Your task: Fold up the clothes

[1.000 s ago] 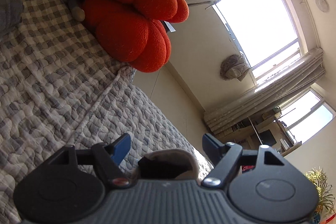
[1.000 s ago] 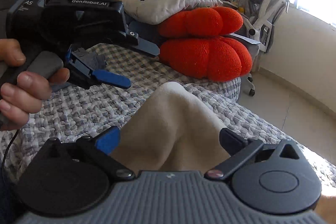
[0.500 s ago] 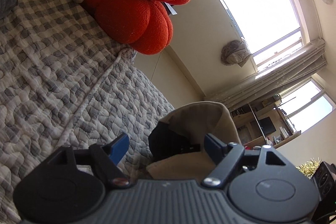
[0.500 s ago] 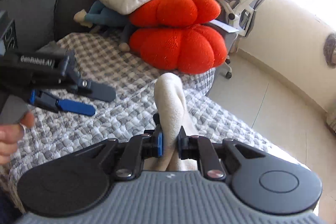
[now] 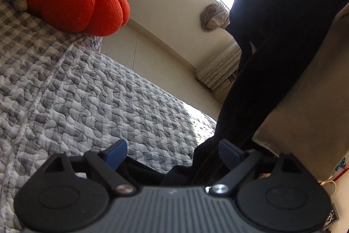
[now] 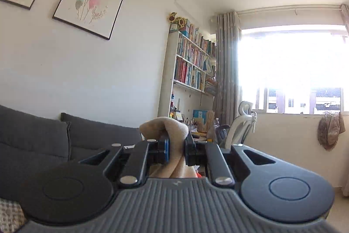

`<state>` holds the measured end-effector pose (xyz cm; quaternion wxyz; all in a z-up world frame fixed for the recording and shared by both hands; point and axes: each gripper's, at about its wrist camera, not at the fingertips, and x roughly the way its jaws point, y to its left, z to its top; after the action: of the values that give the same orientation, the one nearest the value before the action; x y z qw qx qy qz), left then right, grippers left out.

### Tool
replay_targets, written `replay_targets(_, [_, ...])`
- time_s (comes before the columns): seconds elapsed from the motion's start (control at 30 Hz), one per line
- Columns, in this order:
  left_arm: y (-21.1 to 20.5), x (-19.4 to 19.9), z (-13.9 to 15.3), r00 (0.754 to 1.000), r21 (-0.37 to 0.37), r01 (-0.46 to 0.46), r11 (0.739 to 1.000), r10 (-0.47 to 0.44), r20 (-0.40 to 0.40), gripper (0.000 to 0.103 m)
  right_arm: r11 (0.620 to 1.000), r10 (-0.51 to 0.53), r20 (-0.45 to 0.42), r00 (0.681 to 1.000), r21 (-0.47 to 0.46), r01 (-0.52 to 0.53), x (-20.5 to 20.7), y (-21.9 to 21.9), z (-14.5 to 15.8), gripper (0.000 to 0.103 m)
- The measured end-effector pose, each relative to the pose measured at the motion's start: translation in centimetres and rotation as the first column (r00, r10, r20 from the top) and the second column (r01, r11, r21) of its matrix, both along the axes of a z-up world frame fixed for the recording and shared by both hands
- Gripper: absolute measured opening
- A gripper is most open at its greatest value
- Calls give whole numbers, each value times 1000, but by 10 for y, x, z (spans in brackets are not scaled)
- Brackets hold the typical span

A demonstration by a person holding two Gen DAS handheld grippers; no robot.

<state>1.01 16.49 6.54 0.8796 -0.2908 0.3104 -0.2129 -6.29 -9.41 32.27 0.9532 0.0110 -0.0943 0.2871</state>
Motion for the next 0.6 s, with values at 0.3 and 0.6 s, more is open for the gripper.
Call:
replay_targets(0.3, [3, 3, -3, 999, 69, -49, 996, 48, 17, 61, 969, -247, -543, 803, -116, 219, 58, -108, -152, 18])
replay_targets(0.6, [-1, 12, -13, 999, 77, -29, 997, 30, -22, 38, 838, -537, -637, 553, -481, 259, 54, -117, -289, 39])
